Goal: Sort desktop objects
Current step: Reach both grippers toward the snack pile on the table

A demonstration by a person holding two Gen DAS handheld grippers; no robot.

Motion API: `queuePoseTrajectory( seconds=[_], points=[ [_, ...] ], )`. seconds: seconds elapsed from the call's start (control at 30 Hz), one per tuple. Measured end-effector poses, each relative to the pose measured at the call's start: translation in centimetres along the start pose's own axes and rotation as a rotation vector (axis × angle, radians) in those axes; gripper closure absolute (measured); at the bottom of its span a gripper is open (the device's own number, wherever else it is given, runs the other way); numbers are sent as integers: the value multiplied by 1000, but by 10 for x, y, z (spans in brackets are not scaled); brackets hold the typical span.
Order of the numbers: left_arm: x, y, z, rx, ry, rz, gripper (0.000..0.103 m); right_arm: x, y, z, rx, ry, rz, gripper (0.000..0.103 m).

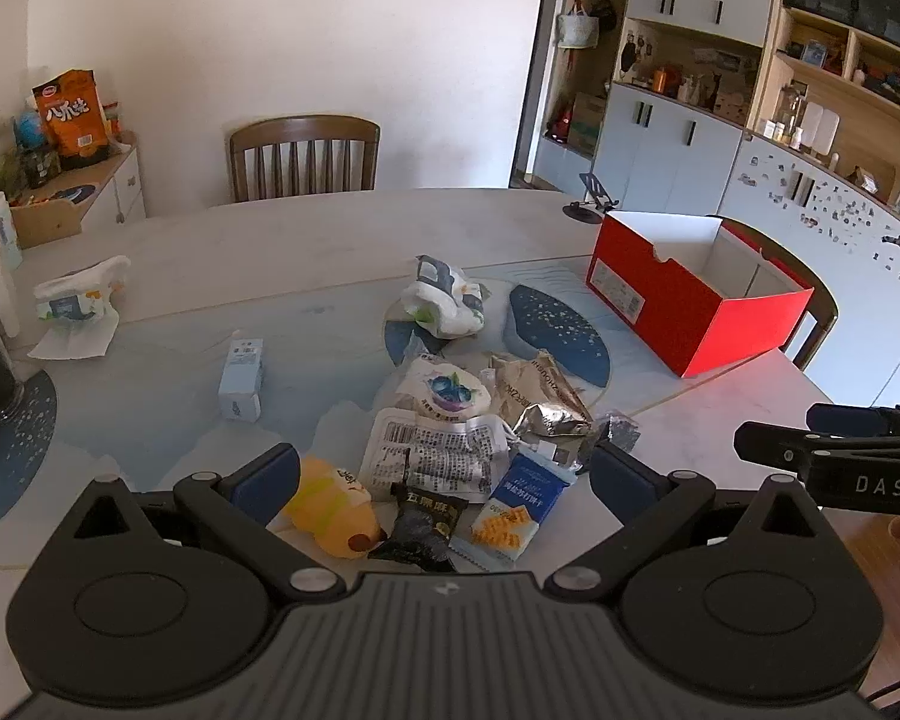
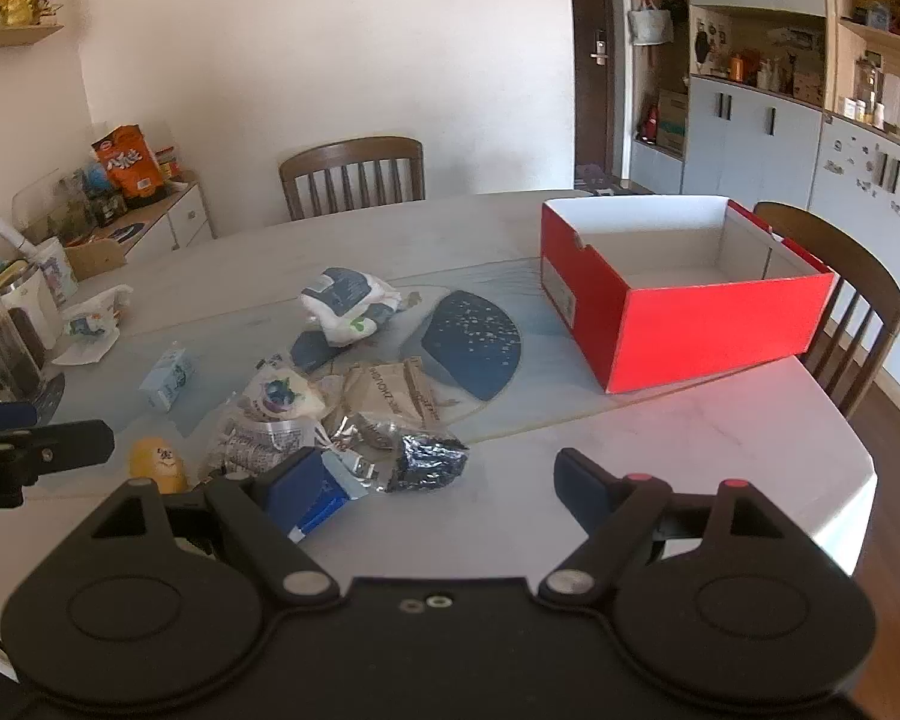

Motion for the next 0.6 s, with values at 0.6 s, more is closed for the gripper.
queuePoseTrajectory(
  seconds=[0.6],
  points=[
    [-2, -2, 0, 9, 13, 12, 0, -6, 6, 0, 12, 34, 42, 19]
  ],
)
Point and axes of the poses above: each gripper's, at about its wrist camera, not at the fingertips, and z roughly against the way its jaws point, x to its right, y to its top, the point moved 5 cm from there along -z, roughly the way its jaws point, and after that the axes turned 13 degrees about z, right-handed, at the moved point
